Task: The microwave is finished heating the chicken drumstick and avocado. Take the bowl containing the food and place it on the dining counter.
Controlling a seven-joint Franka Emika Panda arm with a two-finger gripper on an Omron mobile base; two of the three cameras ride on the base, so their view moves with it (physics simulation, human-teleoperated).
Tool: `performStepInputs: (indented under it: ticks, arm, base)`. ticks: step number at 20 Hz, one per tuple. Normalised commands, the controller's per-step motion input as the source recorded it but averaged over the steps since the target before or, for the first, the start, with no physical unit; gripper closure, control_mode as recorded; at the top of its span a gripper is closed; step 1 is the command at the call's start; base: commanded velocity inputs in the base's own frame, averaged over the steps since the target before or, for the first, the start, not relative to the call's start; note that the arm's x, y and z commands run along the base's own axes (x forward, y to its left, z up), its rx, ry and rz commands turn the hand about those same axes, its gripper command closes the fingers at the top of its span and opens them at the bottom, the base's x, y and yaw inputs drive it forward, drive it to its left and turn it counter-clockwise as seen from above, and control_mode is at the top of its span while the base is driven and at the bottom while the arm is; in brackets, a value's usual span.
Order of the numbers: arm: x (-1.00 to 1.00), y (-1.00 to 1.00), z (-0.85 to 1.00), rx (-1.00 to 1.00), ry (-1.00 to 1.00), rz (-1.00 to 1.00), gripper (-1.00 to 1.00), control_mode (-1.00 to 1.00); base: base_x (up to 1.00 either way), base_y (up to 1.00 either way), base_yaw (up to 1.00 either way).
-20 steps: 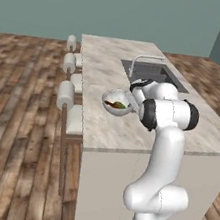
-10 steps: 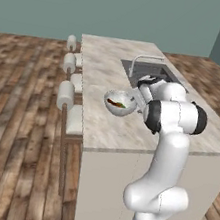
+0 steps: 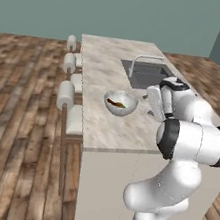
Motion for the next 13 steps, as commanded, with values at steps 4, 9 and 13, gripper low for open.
performStepInputs:
  ticks: [4,9,13]
  arm:
    - [-1.0,0.0,0.83,0.06,-0.23,0.0,-1.0,-1.0]
    - [-1.0,0.0,0.96,0.02,-0.27,0.0,-1.0,-1.0]
    - [-1.0,0.0,1.0,0.0,-0.27,0.01,-1.0,-1.0]
  base:
    - [0.0,0.0,0.0]
    - [0.0,0.0,0.0]
    - [0.0,0.0,0.0]
